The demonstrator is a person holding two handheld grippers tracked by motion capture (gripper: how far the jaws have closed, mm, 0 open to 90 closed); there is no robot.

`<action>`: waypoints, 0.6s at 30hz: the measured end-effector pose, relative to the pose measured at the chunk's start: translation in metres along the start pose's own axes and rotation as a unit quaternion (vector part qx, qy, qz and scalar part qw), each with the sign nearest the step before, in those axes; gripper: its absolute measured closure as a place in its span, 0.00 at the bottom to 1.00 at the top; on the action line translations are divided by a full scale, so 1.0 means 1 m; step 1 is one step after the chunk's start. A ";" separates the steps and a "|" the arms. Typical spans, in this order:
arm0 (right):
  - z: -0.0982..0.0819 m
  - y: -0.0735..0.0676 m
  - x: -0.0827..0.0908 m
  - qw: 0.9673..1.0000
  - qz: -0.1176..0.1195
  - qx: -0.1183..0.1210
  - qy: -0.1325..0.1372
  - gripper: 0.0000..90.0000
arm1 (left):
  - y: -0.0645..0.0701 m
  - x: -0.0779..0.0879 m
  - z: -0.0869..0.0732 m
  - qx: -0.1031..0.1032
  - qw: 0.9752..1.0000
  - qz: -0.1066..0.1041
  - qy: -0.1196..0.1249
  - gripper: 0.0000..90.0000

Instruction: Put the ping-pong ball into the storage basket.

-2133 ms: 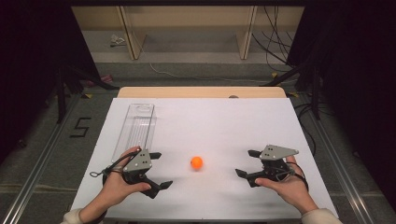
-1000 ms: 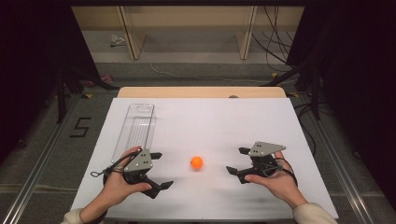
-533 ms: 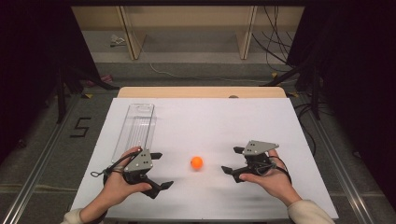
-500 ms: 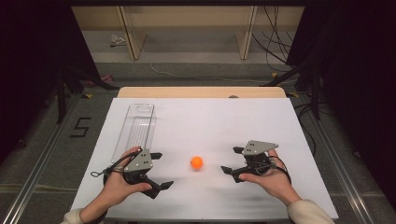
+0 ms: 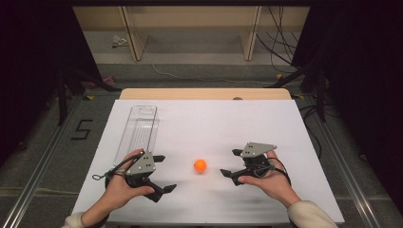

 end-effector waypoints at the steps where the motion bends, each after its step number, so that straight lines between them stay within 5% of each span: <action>1: 0.000 0.000 0.000 1.000 0.001 0.000 0.000 0.18 | 0.000 0.000 0.000 0.000 1.000 0.000 0.000 0.00; 18: 0.004 -0.003 -0.009 1.000 0.008 0.005 -0.003 0.18 | 0.000 0.000 0.000 0.000 1.000 0.000 0.001 0.00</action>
Point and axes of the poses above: each handheld gripper's, and its own axes: x roughly backward along the jaws, z roughly out of its top, y roughly to its right, the point moved 7 cm from there along -x, roughly forward along the jaws
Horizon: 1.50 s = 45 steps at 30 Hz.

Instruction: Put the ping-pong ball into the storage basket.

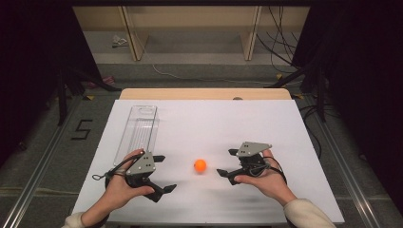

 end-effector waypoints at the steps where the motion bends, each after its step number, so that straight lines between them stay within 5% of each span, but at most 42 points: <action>1: 0.000 0.000 0.000 1.000 0.000 0.000 0.000 0.18 | 0.000 0.000 0.000 0.000 1.000 0.000 0.000 0.00; 45: 0.010 -0.012 -0.027 1.000 0.025 0.015 -0.011 0.18 | 0.001 0.000 0.000 -0.001 1.000 -0.002 0.000 0.00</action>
Point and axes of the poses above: each handheld gripper's, and its own axes: x roughly backward along the jaws, z roughly out of its top, y roughly to its right, the point moved 7 cm from there along -x, roughly forward along the jaws
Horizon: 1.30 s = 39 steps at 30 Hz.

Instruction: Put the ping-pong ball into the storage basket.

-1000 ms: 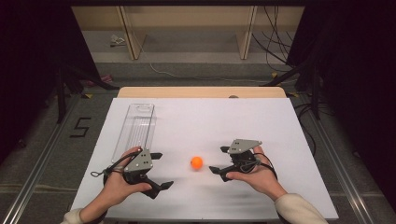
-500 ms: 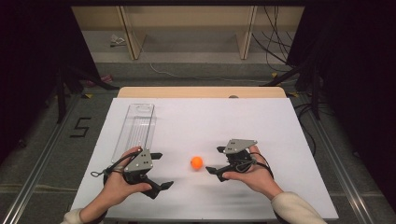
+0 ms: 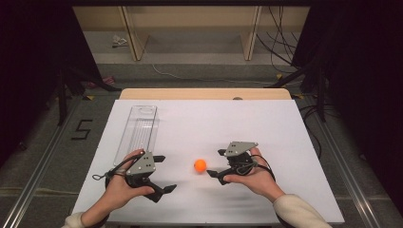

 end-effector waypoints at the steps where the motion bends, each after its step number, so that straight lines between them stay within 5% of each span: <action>1: 0.000 0.000 -0.001 1.000 0.001 0.000 0.000 0.18 | 0.000 0.000 0.000 0.000 1.000 0.000 0.000 0.00; 39: 0.006 -0.006 -0.026 1.000 0.018 0.007 -0.014 0.18 | 0.000 0.000 0.000 0.000 1.000 -0.001 0.000 0.00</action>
Point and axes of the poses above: each handheld gripper's, and its own axes: x roughly backward along the jaws, z roughly out of its top, y roughly to its right, the point moved 7 cm from there along -x, roughly forward along the jaws
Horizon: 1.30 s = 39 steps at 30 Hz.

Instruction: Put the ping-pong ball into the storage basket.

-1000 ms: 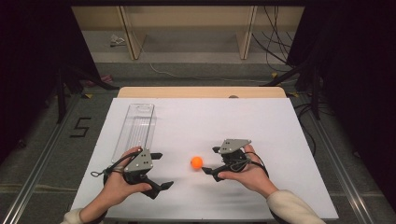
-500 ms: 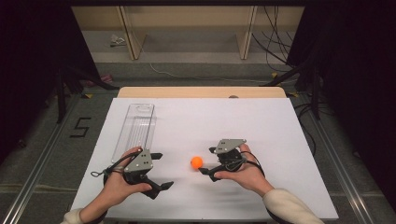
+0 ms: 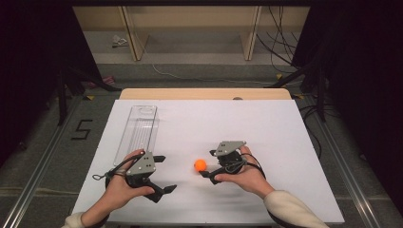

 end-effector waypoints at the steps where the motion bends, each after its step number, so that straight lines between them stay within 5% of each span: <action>1: 0.000 0.000 -0.001 1.000 0.000 0.001 0.000 0.18 | 0.000 0.000 0.000 0.000 1.000 0.000 0.000 0.00; 39: 0.002 0.001 -0.021 1.000 0.004 0.004 -0.013 0.18 | 0.000 0.000 0.000 -0.002 1.000 -0.001 0.000 0.00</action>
Point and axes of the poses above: each handheld gripper's, and its own axes: x roughly backward along the jaws, z roughly out of its top, y roughly to its right, the point moved 7 cm from there along -x, roughly forward along the jaws
